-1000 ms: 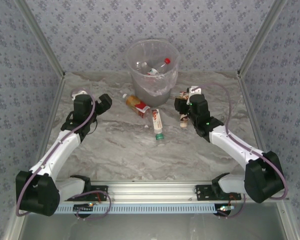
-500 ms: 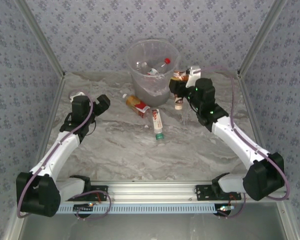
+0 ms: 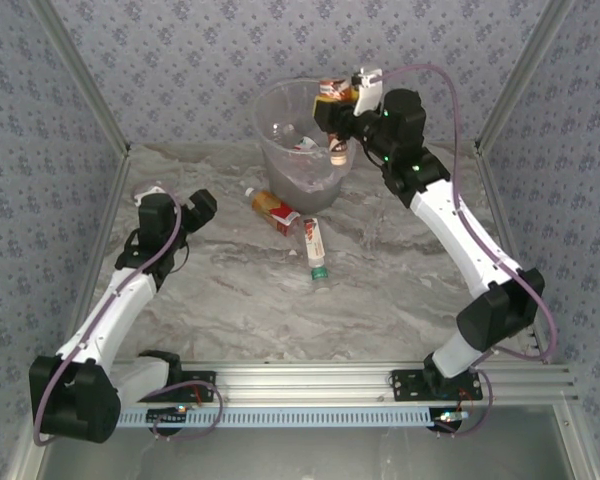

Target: Put the plastic bottles in the bin

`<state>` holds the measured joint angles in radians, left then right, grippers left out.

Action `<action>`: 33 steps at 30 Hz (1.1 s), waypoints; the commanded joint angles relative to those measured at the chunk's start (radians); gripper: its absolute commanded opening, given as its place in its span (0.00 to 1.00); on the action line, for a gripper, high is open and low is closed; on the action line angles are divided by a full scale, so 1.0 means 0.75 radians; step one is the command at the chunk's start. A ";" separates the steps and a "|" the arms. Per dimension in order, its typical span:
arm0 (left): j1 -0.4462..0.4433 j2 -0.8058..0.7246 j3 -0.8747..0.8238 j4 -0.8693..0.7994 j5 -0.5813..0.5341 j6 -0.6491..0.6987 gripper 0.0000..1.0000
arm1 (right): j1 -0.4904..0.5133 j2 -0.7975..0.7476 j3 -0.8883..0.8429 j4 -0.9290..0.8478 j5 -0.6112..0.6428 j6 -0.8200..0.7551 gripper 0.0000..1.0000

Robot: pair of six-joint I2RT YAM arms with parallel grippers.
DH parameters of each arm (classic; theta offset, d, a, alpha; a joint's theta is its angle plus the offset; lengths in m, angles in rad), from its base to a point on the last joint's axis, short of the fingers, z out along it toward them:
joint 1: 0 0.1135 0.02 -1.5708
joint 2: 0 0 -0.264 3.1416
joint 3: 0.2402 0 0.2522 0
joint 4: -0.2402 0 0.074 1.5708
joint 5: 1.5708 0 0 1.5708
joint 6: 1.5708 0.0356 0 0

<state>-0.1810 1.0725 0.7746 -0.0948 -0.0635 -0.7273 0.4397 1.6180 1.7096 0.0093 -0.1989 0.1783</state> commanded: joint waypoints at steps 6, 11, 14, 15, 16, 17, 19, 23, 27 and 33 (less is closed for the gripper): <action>0.016 -0.040 -0.026 -0.011 0.013 -0.012 0.99 | -0.037 0.254 0.255 -0.022 0.021 -0.043 0.00; 0.020 -0.049 -0.026 -0.021 0.014 -0.002 0.99 | -0.064 0.384 0.380 0.001 0.067 -0.037 0.01; 0.022 -0.055 -0.032 -0.023 0.013 -0.003 0.99 | -0.078 0.463 0.474 0.002 0.059 -0.029 0.01; 0.022 -0.057 -0.036 -0.023 0.010 -0.006 1.00 | -0.080 0.488 0.505 -0.006 0.057 -0.029 0.01; 0.024 -0.059 -0.040 -0.023 0.011 -0.005 0.99 | -0.081 0.510 0.535 -0.015 0.056 -0.036 0.01; 0.023 -0.061 -0.042 -0.022 0.011 -0.006 1.00 | -0.080 0.528 0.554 -0.029 0.059 -0.042 0.02; 0.027 -0.066 -0.050 -0.023 0.007 -0.006 0.99 | -0.080 0.560 0.574 -0.052 0.067 -0.071 0.03; 0.037 -0.072 -0.053 -0.028 0.007 -0.001 0.99 | -0.082 0.587 0.523 -0.060 0.087 -0.119 0.07; 0.046 -0.074 -0.051 -0.035 0.011 0.004 0.99 | -0.084 0.582 0.467 -0.087 0.046 -0.153 0.38; 0.050 -0.058 -0.053 -0.022 0.017 -0.001 1.00 | -0.083 0.537 0.410 -0.110 0.024 -0.177 0.68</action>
<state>-0.1501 1.0355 0.7368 -0.1123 -0.0635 -0.7273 0.3782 2.0384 2.0392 -0.0547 -0.1719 0.0715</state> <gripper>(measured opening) 0.994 0.664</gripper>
